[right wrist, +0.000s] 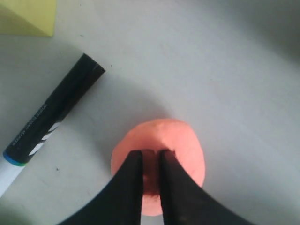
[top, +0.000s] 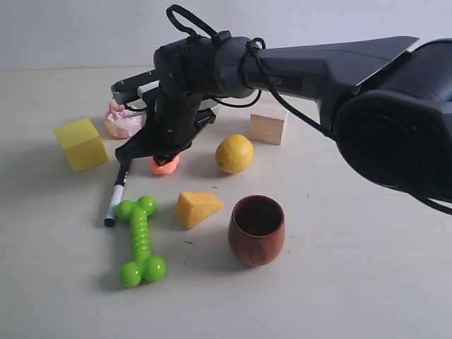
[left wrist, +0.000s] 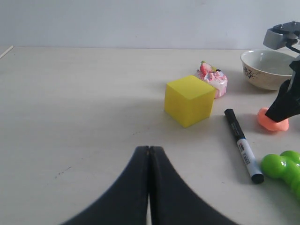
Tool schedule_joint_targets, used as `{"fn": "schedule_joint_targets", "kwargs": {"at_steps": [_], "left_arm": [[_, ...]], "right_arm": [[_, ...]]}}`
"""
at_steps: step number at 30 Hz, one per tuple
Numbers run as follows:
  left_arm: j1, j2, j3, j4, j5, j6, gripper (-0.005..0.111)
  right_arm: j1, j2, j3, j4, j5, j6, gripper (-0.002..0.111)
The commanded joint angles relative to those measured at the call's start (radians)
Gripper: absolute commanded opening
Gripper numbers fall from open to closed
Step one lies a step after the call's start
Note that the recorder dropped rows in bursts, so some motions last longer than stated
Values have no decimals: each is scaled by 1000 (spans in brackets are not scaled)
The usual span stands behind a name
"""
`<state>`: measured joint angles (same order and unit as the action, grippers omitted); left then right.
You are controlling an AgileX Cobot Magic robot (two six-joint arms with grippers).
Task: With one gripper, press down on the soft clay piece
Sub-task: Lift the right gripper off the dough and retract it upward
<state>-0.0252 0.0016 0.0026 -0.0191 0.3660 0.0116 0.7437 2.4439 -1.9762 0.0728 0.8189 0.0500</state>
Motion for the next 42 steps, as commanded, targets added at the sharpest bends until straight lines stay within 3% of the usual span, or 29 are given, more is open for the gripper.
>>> {"fn": "schedule_joint_targets", "kwargs": {"at_steps": [1,18,24,42], "left_arm": [[-5,-2,-3,-3,-11,0,0],[-5,-2,-3,-3,-11,0,0],[-5,-2,-3,-3,-11,0,0],[-5,-2,-3,-3,-11,0,0]], "right_arm": [[0,-2,-8,-12,-1,-4,3],[0,-56,-8,-47,24,6,3],[-21,-125,6,-87,30,90,2],[-23,-590,318,-28,6,240,2]]}}
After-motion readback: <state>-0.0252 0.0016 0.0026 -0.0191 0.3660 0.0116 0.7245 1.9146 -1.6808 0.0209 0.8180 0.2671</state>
